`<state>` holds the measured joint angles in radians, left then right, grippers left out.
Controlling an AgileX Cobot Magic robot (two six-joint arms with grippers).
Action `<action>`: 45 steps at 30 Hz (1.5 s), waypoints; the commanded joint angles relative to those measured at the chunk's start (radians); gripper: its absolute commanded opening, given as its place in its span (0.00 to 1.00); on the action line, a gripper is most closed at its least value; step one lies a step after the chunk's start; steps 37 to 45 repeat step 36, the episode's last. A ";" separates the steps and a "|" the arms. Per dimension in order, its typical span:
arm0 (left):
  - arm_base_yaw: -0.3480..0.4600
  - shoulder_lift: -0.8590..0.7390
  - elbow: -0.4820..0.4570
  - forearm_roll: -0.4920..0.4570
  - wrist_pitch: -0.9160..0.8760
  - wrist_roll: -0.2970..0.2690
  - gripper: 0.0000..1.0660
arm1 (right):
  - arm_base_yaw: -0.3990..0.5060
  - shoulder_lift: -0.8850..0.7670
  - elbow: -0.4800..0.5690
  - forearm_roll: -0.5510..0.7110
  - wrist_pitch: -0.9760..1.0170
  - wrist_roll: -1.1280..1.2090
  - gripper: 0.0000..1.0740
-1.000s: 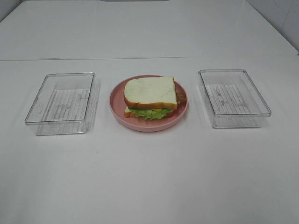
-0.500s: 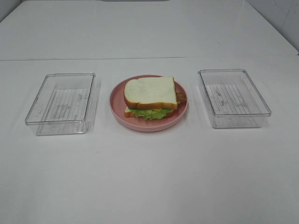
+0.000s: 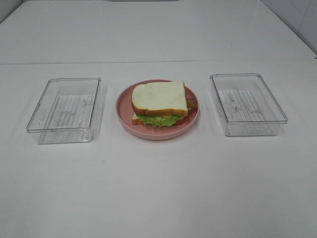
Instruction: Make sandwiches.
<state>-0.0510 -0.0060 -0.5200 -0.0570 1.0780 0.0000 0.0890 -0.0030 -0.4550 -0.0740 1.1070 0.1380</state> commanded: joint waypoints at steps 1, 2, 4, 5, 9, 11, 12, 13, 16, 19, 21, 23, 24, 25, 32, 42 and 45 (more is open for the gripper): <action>-0.001 -0.019 0.003 0.002 -0.001 0.000 0.83 | 0.004 -0.030 0.002 0.003 -0.006 0.001 0.74; -0.001 -0.019 0.003 0.002 -0.001 0.000 0.83 | 0.004 -0.030 0.002 0.003 -0.006 0.001 0.74; -0.001 -0.018 0.003 0.002 -0.001 0.000 0.83 | 0.004 -0.030 0.002 0.003 -0.006 0.001 0.74; -0.001 -0.018 0.003 0.002 -0.001 0.000 0.83 | 0.004 -0.030 0.002 0.003 -0.006 0.001 0.74; 0.012 -0.018 0.003 -0.005 -0.002 -0.006 0.83 | 0.004 -0.030 0.002 0.003 -0.006 0.001 0.74; 0.020 -0.018 0.003 -0.005 -0.002 0.000 0.83 | 0.004 -0.030 0.002 0.004 -0.006 0.001 0.74; 0.044 -0.018 0.003 -0.005 -0.002 0.000 0.83 | 0.004 -0.030 0.002 0.005 -0.006 0.001 0.74; 0.044 -0.018 0.003 -0.005 -0.002 0.000 0.83 | 0.004 -0.030 0.002 0.005 -0.006 0.001 0.74; 0.085 -0.018 0.003 0.006 -0.002 0.000 0.83 | 0.004 -0.030 0.002 0.005 -0.006 0.001 0.74; 0.098 -0.018 0.003 0.016 -0.002 0.000 0.83 | 0.004 -0.030 0.002 0.007 -0.006 0.001 0.74; 0.098 -0.018 0.003 0.016 -0.002 0.000 0.83 | 0.004 -0.030 0.002 0.007 -0.006 0.001 0.74; 0.098 -0.018 0.003 0.016 -0.002 0.000 0.83 | 0.004 -0.030 0.002 0.007 -0.006 0.001 0.74; 0.098 -0.018 0.003 0.016 -0.002 0.000 0.83 | 0.004 -0.030 0.002 0.007 -0.006 0.001 0.74; 0.097 -0.018 0.003 0.016 -0.002 0.000 0.83 | 0.004 -0.030 0.002 0.007 -0.006 0.001 0.74; 0.097 -0.018 0.003 0.016 -0.002 0.000 0.83 | 0.004 -0.030 0.002 0.007 -0.006 0.001 0.74; 0.097 -0.018 0.003 0.016 -0.002 0.000 0.83 | 0.004 -0.030 0.002 0.007 -0.006 0.001 0.74; 0.097 -0.018 0.003 0.016 -0.002 0.000 0.83 | 0.004 -0.030 0.002 0.007 -0.006 0.001 0.74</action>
